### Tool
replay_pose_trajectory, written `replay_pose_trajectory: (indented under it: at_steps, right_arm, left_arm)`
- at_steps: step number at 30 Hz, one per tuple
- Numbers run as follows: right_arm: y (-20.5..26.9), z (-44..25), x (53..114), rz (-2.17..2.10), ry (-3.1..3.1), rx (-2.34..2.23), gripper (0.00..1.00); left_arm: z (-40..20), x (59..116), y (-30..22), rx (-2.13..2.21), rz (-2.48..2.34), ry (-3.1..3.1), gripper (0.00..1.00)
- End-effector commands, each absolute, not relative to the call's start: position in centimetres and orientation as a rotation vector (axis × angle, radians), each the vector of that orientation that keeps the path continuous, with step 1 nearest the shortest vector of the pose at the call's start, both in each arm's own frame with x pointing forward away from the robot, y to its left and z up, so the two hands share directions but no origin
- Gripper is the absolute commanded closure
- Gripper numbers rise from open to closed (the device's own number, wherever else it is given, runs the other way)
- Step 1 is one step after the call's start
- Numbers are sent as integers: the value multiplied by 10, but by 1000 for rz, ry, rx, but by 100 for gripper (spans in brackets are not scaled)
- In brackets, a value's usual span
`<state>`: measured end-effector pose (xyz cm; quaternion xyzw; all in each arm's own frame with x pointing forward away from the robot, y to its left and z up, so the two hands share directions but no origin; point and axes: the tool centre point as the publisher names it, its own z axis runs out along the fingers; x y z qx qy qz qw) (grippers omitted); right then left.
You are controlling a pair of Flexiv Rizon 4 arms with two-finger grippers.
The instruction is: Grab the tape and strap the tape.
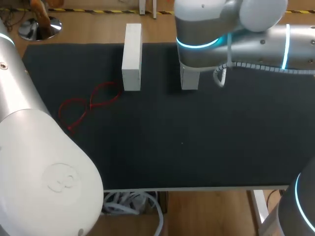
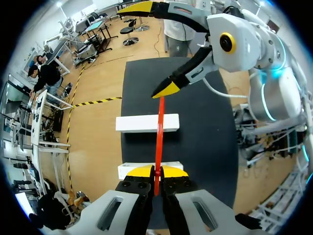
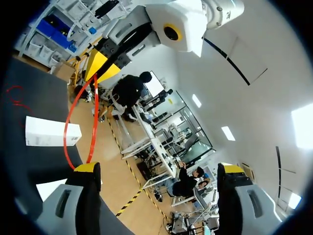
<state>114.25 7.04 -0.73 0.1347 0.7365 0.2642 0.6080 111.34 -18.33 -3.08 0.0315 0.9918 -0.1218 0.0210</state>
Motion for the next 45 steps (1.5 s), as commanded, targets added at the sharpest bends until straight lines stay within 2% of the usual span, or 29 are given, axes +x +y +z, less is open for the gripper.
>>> replay_pose_trajectory:
  at_steps: [1, 9, 20, 25, 35, 36, 37, 38, 45]
  right_arm:
    - [67, -4, 1142, 619, 1732, 301, 0]
    - [67, -4, 1142, 619, 1732, 301, 0]
    - [67, -4, 1142, 619, 1732, 301, 0]
    - [67, -4, 1142, 619, 1732, 301, 0]
    - [67, -4, 1142, 619, 1732, 301, 0]
    - [67, -4, 1142, 619, 1732, 301, 0]
    - [67, -4, 1142, 619, 1732, 301, 0]
    - [67, -4, 1142, 619, 1732, 301, 0]
    - [67, -4, 1142, 619, 1732, 301, 0]
  left_arm:
    - [-30, 1113, -184, 98, -371, 3078, 100]
    - [-31, 1103, -166, -3, -304, 3059, 100]
    - [-56, 1026, -72, -743, -102, 3045, 100]
    - [-78, 991, -28, -1054, -172, 3002, 100]
    - [-84, 973, 15, -1263, -163, 2938, 100]
    - [-84, 973, 15, -1263, -163, 2938, 90]
    - [-84, 973, 15, -1263, -163, 2938, 11]
    - [-84, 973, 15, -1263, -163, 2938, 0]
    - [-84, 973, 15, -1263, -163, 2938, 0]
